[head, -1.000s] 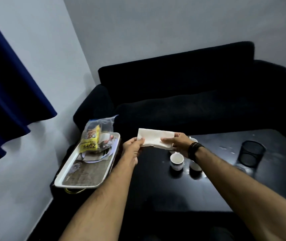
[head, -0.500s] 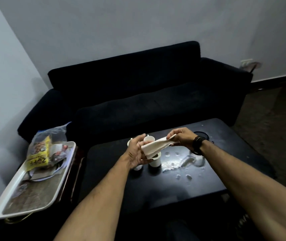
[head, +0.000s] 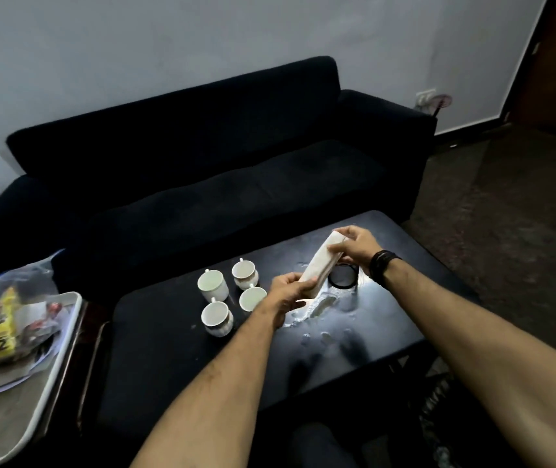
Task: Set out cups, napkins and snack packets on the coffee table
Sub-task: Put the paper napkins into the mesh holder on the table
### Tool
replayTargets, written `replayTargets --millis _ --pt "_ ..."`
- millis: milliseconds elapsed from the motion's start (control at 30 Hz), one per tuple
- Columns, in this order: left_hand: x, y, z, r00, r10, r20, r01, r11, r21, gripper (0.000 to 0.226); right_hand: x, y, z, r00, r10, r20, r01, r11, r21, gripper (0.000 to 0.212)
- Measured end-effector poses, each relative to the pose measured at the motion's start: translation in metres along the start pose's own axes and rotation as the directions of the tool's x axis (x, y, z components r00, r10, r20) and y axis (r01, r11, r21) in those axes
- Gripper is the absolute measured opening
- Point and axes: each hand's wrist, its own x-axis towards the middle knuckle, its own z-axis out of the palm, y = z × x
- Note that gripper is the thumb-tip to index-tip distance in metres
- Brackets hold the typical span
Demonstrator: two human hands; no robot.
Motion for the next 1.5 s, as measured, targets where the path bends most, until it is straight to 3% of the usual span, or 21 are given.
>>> replayTargets --millis 133,233,433,700,767,867,1000,1100,1267,1433,1500 --pt "0.017 -0.004 0.015 0.999 -0.026 -0.03 0.028 0.998 0.055 0.047 0.026 -0.008 -0.038 0.928 -0.204 -0.313 0.143 0.968 -0.208 0.044" --pt "0.027 -0.016 0.017 0.996 -0.055 -0.07 0.065 0.987 0.149 0.055 0.035 -0.009 -0.052 0.878 -0.268 -0.397 0.163 0.947 -0.278 0.046" --pt "0.036 -0.036 0.015 0.995 -0.064 -0.074 0.08 0.965 0.248 0.055 0.045 0.009 -0.034 0.86 -0.395 -0.324 0.2 0.844 -0.498 0.041" --pt "0.049 -0.049 0.013 0.995 -0.066 -0.081 0.086 0.956 0.28 0.05 0.05 0.01 -0.014 0.727 -0.63 -0.271 0.263 0.621 -0.738 0.031" --pt "0.052 -0.052 0.012 0.994 -0.062 -0.088 0.085 0.955 0.285 0.049 0.054 0.012 -0.013 0.744 -0.617 -0.255 0.241 0.605 -0.759 0.031" --pt "0.055 -0.054 0.012 0.994 -0.065 -0.084 0.087 0.951 0.295 0.048 0.062 0.022 -0.011 0.835 -0.493 -0.245 0.151 0.634 -0.759 0.027" --pt "0.055 -0.055 0.013 0.995 -0.073 -0.067 0.091 0.948 0.304 0.049 0.063 0.033 -0.007 0.939 -0.274 -0.207 0.041 0.688 -0.725 0.07" --pt "0.057 -0.055 0.007 0.995 -0.082 -0.05 0.093 0.95 0.299 0.049 0.06 0.036 -0.009 0.943 -0.264 -0.202 0.017 0.645 -0.764 0.076" --pt "0.057 -0.057 0.001 0.994 -0.087 -0.071 0.105 0.945 0.31 0.048 0.056 0.038 -0.024 0.942 -0.209 -0.263 -0.064 0.659 -0.75 0.039" --pt "0.052 -0.055 0.001 0.994 -0.088 -0.062 0.103 0.941 0.321 0.048 0.048 0.036 -0.023 0.951 -0.174 -0.255 -0.076 0.668 -0.74 0.055" --pt "0.05 -0.053 -0.001 0.995 -0.086 -0.059 0.1 0.939 0.328 0.048 0.045 0.033 -0.021 0.929 -0.257 -0.265 -0.046 0.631 -0.774 0.061"
